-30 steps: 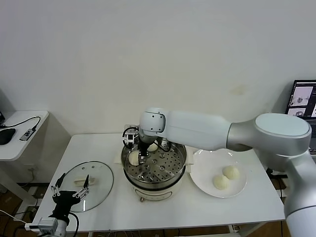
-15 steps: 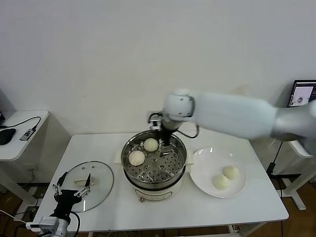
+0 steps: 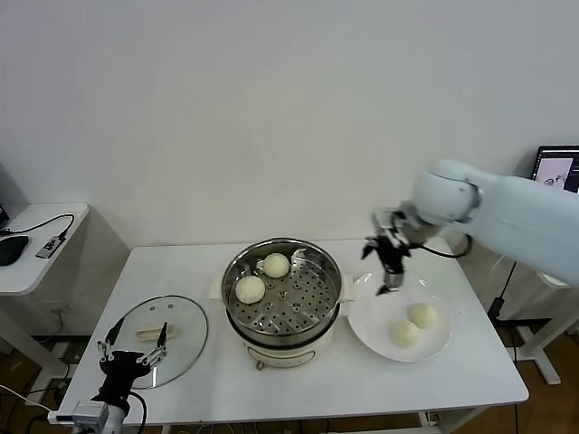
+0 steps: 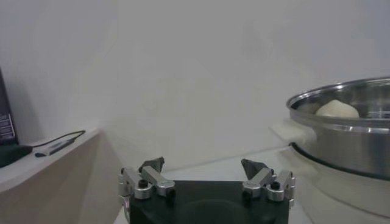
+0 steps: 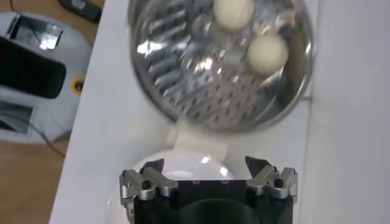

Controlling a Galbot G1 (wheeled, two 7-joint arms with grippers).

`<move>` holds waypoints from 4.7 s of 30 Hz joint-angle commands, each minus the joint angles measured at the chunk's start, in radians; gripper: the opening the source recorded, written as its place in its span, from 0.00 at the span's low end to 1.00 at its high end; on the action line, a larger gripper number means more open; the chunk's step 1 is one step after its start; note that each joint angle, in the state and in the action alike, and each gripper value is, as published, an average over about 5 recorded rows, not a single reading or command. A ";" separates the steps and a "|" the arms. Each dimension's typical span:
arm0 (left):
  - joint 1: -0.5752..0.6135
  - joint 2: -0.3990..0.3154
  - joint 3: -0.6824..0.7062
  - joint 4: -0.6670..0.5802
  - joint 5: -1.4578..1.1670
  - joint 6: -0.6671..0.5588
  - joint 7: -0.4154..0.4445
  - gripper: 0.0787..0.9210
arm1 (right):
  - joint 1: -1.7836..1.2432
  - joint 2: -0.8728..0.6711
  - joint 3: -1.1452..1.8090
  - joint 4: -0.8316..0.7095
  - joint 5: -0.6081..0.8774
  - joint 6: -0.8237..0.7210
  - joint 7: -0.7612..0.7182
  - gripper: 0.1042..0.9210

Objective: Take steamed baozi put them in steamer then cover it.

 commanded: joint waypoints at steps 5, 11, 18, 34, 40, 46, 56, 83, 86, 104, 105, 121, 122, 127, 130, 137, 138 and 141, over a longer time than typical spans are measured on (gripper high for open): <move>0.014 -0.002 -0.013 -0.011 0.000 0.003 0.001 0.88 | -0.397 -0.161 0.236 -0.026 -0.266 0.115 0.020 0.88; 0.023 -0.009 -0.020 -0.016 0.003 0.003 0.001 0.88 | -0.545 -0.114 0.323 -0.105 -0.331 0.132 0.068 0.88; 0.032 -0.009 -0.030 -0.020 0.004 0.004 0.002 0.88 | -0.608 -0.051 0.357 -0.184 -0.355 0.138 0.095 0.88; 0.025 -0.010 -0.032 -0.006 0.003 0.004 0.002 0.88 | -0.653 0.086 0.379 -0.272 -0.365 0.121 0.114 0.88; 0.022 -0.009 -0.033 0.000 0.001 0.003 0.002 0.88 | -0.648 0.104 0.375 -0.290 -0.370 0.116 0.111 0.83; 0.018 -0.013 -0.030 0.005 0.002 0.002 0.001 0.88 | -0.643 0.110 0.374 -0.299 -0.378 0.111 0.101 0.76; 0.020 -0.013 -0.033 0.003 0.002 0.001 0.001 0.88 | -0.602 0.077 0.372 -0.263 -0.350 0.101 0.076 0.60; 0.013 -0.010 -0.026 -0.004 0.000 0.000 0.001 0.88 | 0.199 0.253 0.012 -0.167 -0.022 0.079 0.010 0.60; 0.014 -0.007 -0.029 -0.001 0.000 0.000 0.001 0.88 | 0.229 0.322 -0.013 -0.160 0.004 0.086 0.016 0.60; 0.008 -0.028 -0.052 0.007 0.001 -0.007 -0.004 0.88 | 0.055 0.606 -0.119 -0.159 -0.032 0.359 0.093 0.60; 0.008 -0.029 -0.053 0.007 0.001 -0.008 -0.005 0.88 | 0.047 0.609 -0.121 -0.163 -0.058 0.377 0.093 0.60; 0.007 -0.037 -0.061 0.022 0.000 -0.024 -0.012 0.88 | -0.032 0.665 -0.127 -0.231 -0.232 0.566 0.106 0.60; 0.007 -0.037 -0.061 0.022 0.000 -0.024 -0.012 0.88 | -0.035 0.668 -0.128 -0.232 -0.231 0.572 0.106 0.60; 0.008 -0.035 -0.063 0.023 -0.001 -0.024 -0.012 0.88 | -0.047 0.675 -0.134 -0.228 -0.232 0.592 0.106 0.61; 0.008 -0.035 -0.063 0.024 -0.001 -0.024 -0.012 0.88 | -0.047 0.674 -0.138 -0.223 -0.242 0.605 0.103 0.61; 0.004 -0.039 -0.059 0.025 -0.001 -0.024 -0.012 0.88 | -0.039 0.667 -0.134 -0.239 -0.275 0.633 0.094 0.61; 0.004 -0.039 -0.058 0.025 -0.001 -0.024 -0.012 0.88 | -0.038 0.664 -0.134 -0.239 -0.274 0.634 0.094 0.61; 0.003 -0.039 -0.057 0.027 -0.001 -0.024 -0.012 0.88 | -0.036 0.654 -0.135 -0.236 -0.256 0.629 0.101 0.64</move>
